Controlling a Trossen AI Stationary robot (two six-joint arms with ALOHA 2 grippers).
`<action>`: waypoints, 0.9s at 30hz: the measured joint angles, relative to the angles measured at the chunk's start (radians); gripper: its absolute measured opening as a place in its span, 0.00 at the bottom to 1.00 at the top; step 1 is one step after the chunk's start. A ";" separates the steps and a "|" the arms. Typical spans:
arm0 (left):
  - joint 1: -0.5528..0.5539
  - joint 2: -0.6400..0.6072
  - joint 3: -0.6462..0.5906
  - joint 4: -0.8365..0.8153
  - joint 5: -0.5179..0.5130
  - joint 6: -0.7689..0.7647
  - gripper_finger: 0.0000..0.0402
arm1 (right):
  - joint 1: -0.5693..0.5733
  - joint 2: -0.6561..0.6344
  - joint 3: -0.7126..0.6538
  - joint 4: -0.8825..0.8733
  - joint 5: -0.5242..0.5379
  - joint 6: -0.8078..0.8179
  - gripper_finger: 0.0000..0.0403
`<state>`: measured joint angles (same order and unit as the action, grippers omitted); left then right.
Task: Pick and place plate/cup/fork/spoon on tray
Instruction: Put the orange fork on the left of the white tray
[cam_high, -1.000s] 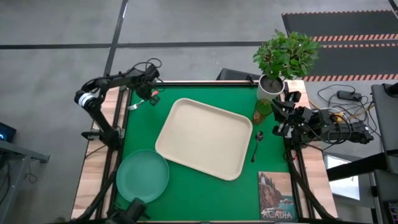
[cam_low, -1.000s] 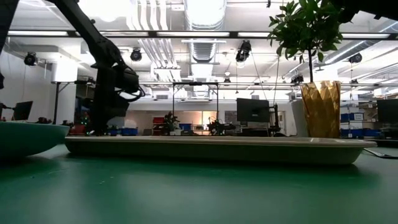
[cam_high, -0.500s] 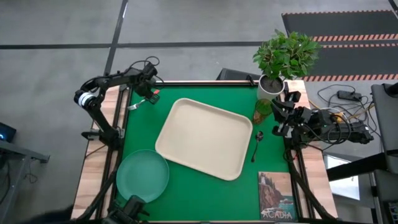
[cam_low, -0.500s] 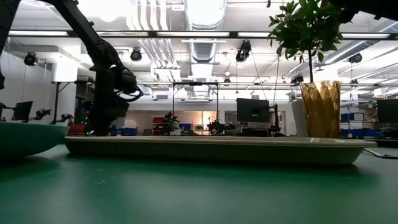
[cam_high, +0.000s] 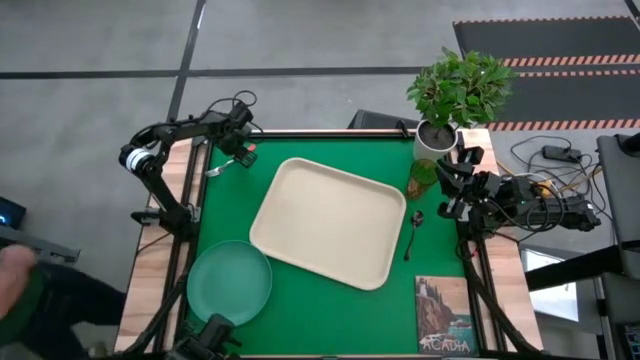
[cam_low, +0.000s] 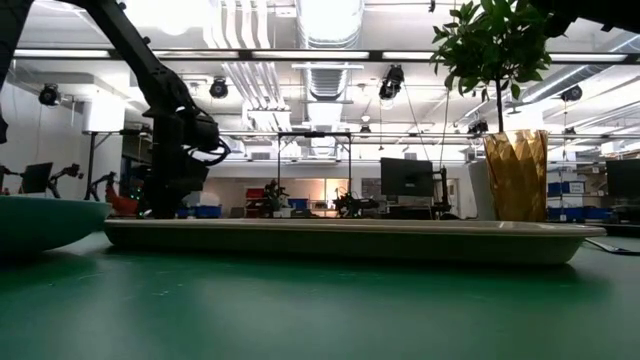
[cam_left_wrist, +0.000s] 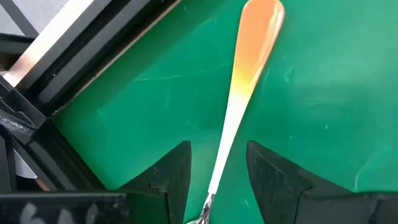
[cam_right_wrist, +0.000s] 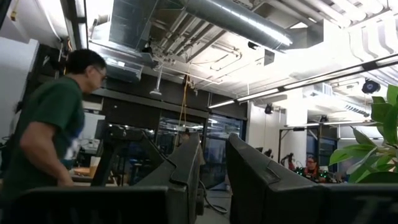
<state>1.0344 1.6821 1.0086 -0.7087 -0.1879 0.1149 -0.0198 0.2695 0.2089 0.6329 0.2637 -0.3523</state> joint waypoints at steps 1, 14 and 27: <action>0.000 0.000 -0.001 0.003 0.000 0.002 0.34 | 0.000 0.000 0.000 0.000 0.000 0.000 0.17; 0.000 0.001 -0.002 0.024 0.038 -0.040 0.21 | 0.000 0.000 0.000 0.000 0.000 0.000 0.17; -0.002 0.003 0.000 -0.037 0.103 -0.126 0.21 | 0.000 0.000 0.000 0.000 0.000 0.002 0.17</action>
<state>1.0325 1.6855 1.0088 -0.7452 -0.0846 -0.0114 -0.0198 0.2695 0.2089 0.6327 0.2637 -0.3504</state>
